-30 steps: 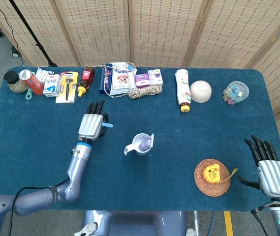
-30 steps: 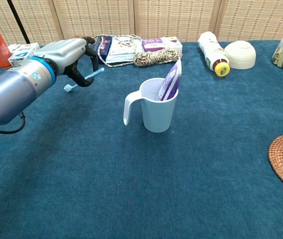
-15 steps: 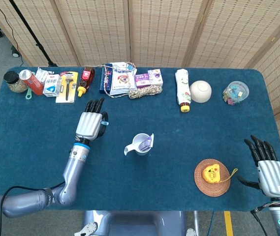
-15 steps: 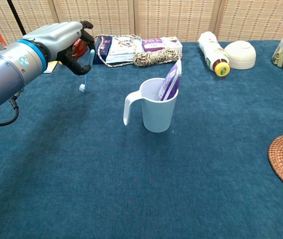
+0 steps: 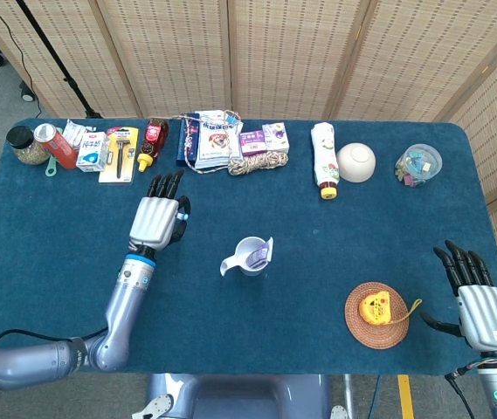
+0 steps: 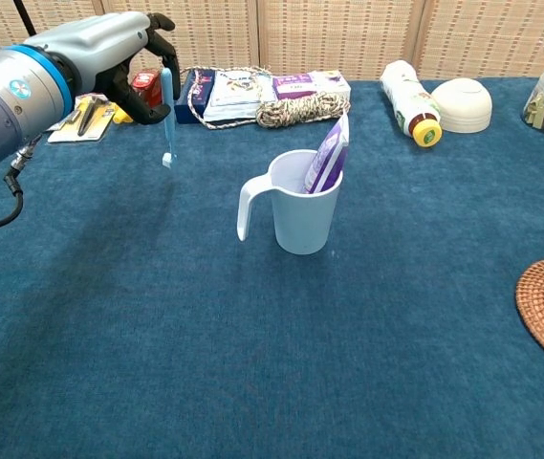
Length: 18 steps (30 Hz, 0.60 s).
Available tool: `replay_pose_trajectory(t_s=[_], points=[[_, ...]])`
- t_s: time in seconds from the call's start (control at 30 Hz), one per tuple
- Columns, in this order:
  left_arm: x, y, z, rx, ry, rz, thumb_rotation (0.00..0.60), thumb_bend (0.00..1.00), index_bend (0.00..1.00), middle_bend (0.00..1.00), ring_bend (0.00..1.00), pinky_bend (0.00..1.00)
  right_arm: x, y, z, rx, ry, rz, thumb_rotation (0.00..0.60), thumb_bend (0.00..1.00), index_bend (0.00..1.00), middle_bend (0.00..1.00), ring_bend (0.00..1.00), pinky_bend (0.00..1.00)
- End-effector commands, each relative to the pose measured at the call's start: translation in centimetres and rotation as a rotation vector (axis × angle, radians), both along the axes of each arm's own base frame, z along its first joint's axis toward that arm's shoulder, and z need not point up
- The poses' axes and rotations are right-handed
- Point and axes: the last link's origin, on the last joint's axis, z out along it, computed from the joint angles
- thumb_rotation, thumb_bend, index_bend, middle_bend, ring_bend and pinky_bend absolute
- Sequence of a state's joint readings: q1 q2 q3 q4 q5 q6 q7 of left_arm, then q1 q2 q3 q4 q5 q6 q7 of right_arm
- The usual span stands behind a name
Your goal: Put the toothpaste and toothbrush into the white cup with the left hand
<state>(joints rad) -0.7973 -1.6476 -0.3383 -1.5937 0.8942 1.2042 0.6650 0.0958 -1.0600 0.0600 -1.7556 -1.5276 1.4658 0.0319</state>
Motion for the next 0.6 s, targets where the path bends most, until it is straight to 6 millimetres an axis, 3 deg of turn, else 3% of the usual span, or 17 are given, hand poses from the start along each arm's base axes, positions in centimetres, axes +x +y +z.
replay_pose_trajectory(t_s=[0.03, 0.6], points=[[0.4, -0.3, 1.0, 0.019, 0.001, -0.012, 0.6, 0.39, 0.54, 0.0, 0.0, 0.0, 0.0, 0.1, 0.0, 0.001, 0.0, 0.002, 0.6, 0.0, 0.0, 0.0, 0.0, 0.0], [3.9, -4.5, 5.2, -0.005, -0.075, -0.121, 0.6, 0.39, 0.54, 0.0, 0.0, 0.0, 0.2, 0.3, 0.0, -0.001, -0.003, 0.008, 0.6, 0.0, 0.0, 0.0, 0.0, 0.0]])
